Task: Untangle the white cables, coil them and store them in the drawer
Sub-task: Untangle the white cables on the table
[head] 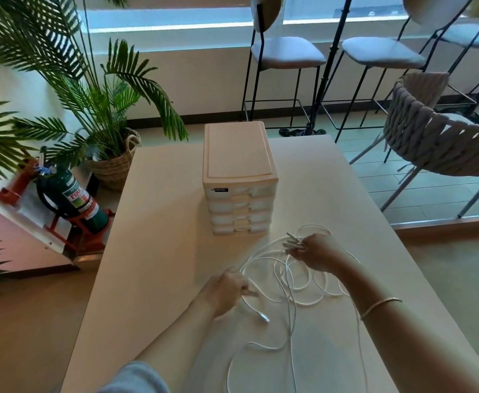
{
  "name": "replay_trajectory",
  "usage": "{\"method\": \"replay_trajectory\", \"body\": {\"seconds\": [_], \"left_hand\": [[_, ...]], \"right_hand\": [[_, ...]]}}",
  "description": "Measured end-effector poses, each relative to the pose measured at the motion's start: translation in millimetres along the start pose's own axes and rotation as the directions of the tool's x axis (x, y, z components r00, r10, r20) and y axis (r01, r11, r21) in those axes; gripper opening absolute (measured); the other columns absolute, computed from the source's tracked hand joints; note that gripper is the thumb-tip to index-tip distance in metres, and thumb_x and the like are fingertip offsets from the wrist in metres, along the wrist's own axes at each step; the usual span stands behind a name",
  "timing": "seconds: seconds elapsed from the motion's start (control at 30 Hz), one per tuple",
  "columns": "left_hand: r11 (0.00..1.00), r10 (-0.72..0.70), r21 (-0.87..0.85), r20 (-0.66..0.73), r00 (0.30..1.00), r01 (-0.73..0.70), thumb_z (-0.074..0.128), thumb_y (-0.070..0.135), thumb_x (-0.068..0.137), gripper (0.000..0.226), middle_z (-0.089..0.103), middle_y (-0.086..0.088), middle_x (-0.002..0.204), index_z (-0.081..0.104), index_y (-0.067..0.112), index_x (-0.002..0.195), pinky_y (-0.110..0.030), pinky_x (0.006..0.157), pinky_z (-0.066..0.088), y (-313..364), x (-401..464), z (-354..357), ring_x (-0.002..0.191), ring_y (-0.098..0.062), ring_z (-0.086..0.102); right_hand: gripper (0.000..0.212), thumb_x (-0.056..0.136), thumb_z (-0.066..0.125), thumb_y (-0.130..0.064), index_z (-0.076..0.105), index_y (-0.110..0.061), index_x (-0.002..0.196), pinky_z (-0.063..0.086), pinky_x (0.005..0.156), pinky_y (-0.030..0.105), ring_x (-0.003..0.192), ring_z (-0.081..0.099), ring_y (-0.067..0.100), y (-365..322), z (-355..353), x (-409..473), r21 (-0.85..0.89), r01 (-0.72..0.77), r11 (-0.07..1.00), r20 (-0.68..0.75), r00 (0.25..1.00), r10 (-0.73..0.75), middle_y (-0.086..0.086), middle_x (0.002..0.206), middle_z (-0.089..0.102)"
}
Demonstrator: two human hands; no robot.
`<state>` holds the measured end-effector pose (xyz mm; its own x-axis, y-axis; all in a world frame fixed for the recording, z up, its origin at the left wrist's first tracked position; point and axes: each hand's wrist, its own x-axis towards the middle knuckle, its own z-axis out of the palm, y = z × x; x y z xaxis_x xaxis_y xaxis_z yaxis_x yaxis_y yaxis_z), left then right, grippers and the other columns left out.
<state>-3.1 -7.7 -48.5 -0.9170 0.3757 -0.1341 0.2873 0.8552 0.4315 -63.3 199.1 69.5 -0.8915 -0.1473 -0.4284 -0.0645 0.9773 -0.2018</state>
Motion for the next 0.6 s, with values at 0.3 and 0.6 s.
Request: {"method": "replay_trajectory", "body": {"seconds": [0.3, 0.6], "left_hand": [[0.239, -0.469, -0.943, 0.096, 0.878, 0.231, 0.048, 0.016, 0.096, 0.014, 0.06, -0.006, 0.074, 0.052, 0.012, 0.083, -0.026, 0.061, 0.054, 55, 23, -69, 0.061, -0.016, 0.059], [-0.069, -0.448, -0.993, 0.116, 0.886, 0.095, 0.05, 0.012, 0.093, 0.006, 0.065, -0.007, 0.075, 0.054, 0.008, 0.092, -0.028, 0.055, 0.057, 86, 23, -108, 0.057, -0.011, 0.066]], "right_hand": [[0.019, 0.097, 0.042, -0.019, 0.052, -0.016, 0.082, 0.022, 0.039, 0.018, 0.046, 0.027, 0.009, -27, -5, -7, 0.812, -0.026, 0.584, 0.101, 0.99, -0.096, 0.0, 0.063, 0.034], [0.023, 0.095, 0.046, -0.033, 0.065, -0.021, 0.094, 0.042, 0.068, 0.026, 0.076, 0.06, 0.017, -48, -2, -9, 0.594, 0.24, 0.768, -0.233, 0.965, -0.121, 0.001, 0.085, 0.067]]}}
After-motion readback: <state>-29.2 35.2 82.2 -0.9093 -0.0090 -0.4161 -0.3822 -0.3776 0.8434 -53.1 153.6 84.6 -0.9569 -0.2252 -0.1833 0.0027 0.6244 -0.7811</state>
